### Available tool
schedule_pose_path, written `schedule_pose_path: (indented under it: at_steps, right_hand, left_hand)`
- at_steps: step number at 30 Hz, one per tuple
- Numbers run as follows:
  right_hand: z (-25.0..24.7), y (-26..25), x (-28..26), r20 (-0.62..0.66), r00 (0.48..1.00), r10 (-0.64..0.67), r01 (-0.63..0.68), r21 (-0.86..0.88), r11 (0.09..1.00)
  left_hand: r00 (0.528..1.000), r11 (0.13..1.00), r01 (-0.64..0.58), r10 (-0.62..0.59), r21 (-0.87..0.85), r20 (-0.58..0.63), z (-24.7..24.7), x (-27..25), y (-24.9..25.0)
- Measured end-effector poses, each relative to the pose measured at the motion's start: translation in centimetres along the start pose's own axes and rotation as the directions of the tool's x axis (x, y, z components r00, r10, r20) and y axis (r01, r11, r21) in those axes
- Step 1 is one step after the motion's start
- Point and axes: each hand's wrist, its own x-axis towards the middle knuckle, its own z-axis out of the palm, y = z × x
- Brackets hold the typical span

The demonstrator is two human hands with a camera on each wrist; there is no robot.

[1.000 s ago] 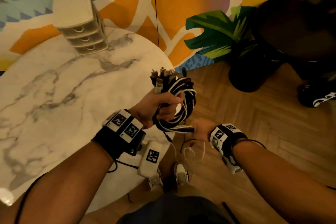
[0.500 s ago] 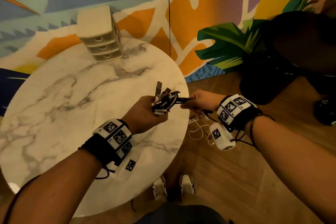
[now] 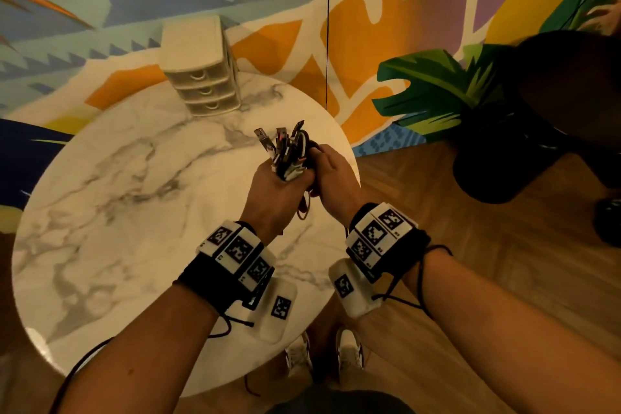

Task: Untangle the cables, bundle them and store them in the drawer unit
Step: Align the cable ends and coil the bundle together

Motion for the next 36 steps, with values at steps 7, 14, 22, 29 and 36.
schedule_pose_path:
  at_steps: [7,14,22,29,36]
  right_hand:
    - [0.8,-0.2,-1.1,-0.052,0.997,-0.048,0.048,0.000,0.999]
    - [1.4,0.8,-0.8,-0.148,0.989,0.031,-0.029,0.016,0.999]
    - [-2.4,-1.8,0.2,0.378,0.920,0.103,0.076,-0.431,0.899]
    - [-1.1,-1.9,-1.0,0.205,0.979,-0.009,0.113,-0.502,0.857]
    - [-0.2,-1.5,-1.9,0.205,0.977,-0.063,0.153,-0.461,0.874]
  left_hand:
    - [1.000,0.998,0.028,-0.027,-0.061,0.007,0.3,-0.1,-0.2]
    - [0.994,0.983,0.070,-0.055,-0.167,0.095,-0.2,0.3,0.3]
    - [0.971,0.992,0.079,-0.100,0.101,0.219,-2.4,1.2,-0.7]
    - [0.943,0.988,0.117,-0.141,0.096,0.300,-2.6,0.9,-0.1]
    - [0.934,0.988,0.141,-0.152,0.056,0.324,-3.0,0.8,0.0]
